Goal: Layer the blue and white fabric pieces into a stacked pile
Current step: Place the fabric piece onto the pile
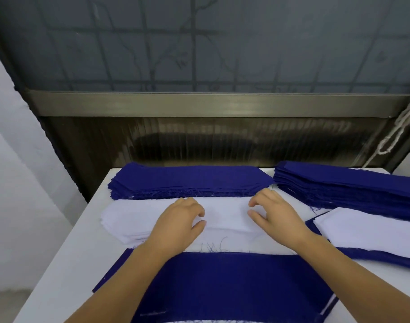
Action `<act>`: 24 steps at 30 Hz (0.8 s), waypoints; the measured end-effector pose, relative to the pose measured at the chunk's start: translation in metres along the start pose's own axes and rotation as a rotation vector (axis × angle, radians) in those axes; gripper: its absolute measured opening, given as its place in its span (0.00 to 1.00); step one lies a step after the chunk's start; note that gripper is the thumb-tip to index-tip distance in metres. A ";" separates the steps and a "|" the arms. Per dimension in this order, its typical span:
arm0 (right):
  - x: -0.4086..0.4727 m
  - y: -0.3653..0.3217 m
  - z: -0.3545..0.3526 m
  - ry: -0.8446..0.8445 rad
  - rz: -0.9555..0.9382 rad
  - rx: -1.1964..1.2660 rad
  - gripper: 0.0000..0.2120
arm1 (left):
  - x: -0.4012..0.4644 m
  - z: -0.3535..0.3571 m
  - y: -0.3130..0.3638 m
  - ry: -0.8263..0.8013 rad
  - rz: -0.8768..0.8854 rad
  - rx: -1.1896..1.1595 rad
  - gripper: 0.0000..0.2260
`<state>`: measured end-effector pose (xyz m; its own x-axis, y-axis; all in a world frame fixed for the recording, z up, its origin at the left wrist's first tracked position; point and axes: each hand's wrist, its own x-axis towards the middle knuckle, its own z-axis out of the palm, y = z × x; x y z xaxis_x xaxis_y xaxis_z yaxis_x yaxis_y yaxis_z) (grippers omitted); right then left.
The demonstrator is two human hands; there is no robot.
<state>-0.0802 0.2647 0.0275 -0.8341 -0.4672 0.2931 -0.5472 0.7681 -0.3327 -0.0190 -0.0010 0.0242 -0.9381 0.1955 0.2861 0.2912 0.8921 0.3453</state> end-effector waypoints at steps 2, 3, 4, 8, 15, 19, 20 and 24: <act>0.012 0.004 0.005 -0.100 0.011 0.026 0.08 | 0.014 0.007 -0.002 -0.058 -0.036 0.002 0.10; 0.016 0.006 0.007 -0.159 0.009 0.045 0.09 | 0.019 0.009 -0.003 -0.086 -0.055 -0.004 0.10; 0.018 0.008 0.009 -0.207 0.007 0.066 0.09 | 0.022 0.011 -0.004 -0.106 -0.073 -0.025 0.09; 0.019 0.017 0.016 -0.240 -0.005 0.121 0.09 | 0.026 0.015 -0.010 -0.140 -0.122 -0.150 0.07; 0.020 0.018 0.023 -0.195 -0.030 0.110 0.05 | 0.028 0.018 -0.012 -0.155 -0.137 -0.208 0.06; 0.022 0.016 0.023 -0.188 -0.004 0.156 0.04 | 0.028 0.021 -0.011 -0.150 -0.118 -0.155 0.14; 0.023 0.015 0.023 -0.190 0.012 0.171 0.04 | 0.028 0.021 -0.010 -0.151 -0.117 -0.137 0.16; 0.029 0.013 0.024 -0.200 0.051 0.143 0.08 | 0.032 0.021 -0.007 -0.145 -0.122 -0.096 0.16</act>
<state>-0.1137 0.2508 0.0098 -0.8504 -0.5178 0.0937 -0.4963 0.7301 -0.4697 -0.0552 0.0076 0.0127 -0.9827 0.1509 0.1075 0.1836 0.8715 0.4547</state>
